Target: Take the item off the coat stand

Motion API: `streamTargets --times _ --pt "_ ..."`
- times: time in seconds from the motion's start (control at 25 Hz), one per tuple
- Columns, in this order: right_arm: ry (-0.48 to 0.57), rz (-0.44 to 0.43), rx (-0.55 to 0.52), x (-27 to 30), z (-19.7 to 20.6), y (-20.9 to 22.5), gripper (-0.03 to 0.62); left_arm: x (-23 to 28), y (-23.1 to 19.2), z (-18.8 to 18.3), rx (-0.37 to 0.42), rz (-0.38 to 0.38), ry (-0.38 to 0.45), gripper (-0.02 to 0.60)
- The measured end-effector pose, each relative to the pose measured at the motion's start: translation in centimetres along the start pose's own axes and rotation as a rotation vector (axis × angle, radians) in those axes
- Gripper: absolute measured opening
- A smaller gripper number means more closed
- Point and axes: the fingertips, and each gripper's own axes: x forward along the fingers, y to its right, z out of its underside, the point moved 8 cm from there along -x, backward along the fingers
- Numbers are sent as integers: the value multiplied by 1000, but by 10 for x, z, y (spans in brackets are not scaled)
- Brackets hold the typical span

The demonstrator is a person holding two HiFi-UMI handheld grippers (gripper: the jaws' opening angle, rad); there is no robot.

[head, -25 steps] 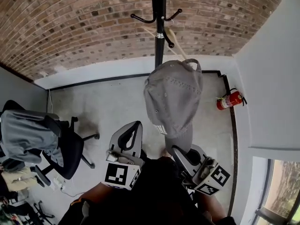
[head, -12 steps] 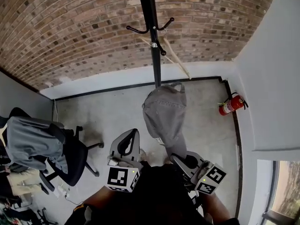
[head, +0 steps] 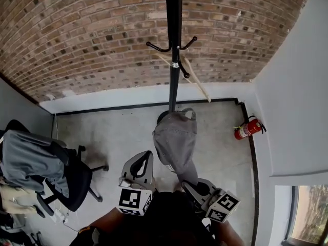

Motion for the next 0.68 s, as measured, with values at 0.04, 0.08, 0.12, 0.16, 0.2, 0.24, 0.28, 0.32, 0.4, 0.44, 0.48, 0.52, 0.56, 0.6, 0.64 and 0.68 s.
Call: streamTargets --times 0.04,0.08,0.12,0.16,0.2,0.24,0.28,0.32,0.4,0.44,0.48,0.52,0.56,0.6,0.64,0.68 --pt "-3 2 -5 2 -1 0 31 0 -2 -1 -2 -1 1 25" --pt "-6 3 -7 3 -1 0 31 -1 -4 -1 -4 -3 2 25" --pt "-9 5 -9 5 -2 0 31 -1 -5 -2 -4 -4 4 25" --pt "-11 5 -10 5 -4 0 31 -1 -5 -4 -5 -4 7 25" --pt "-12 6 -13 6 -5 0 31 0 -5 -5 -5 -5 10 25" --pt "-13 5 -15 6 -7 0 31 0 -5 -6 -6 -6 13 25" --pt "-13 4 -16 7 -8 0 31 0 -5 -7 -7 -8 16 25" --pt "-14 2 -17 7 -10 -1 31 0 -6 -8 -8 -10 18 25" --pt "-16 0 -27 9 -11 -1 31 -1 -7 -9 -9 -13 21 25" --pt "-15 0 -31 9 -12 -1 31 -2 -7 -9 -10 -14 21 25" --pt "-12 0 -34 9 -13 -1 31 -2 -7 -10 -10 -14 22 25" --pt "-11 0 -36 9 -14 -1 31 -2 -8 -10 -10 -15 22 25" --pt "-10 0 -36 9 -15 0 31 -2 -8 -10 -9 -16 22 25" --pt "-10 -1 -37 9 -16 0 31 -2 -8 -10 -9 -18 22 25" --pt "-11 -1 -37 9 -17 0 31 -3 -8 -11 -9 -20 22 25" --pt "-13 -1 -37 8 -17 0 31 -3 -9 -11 -9 -22 22 25"
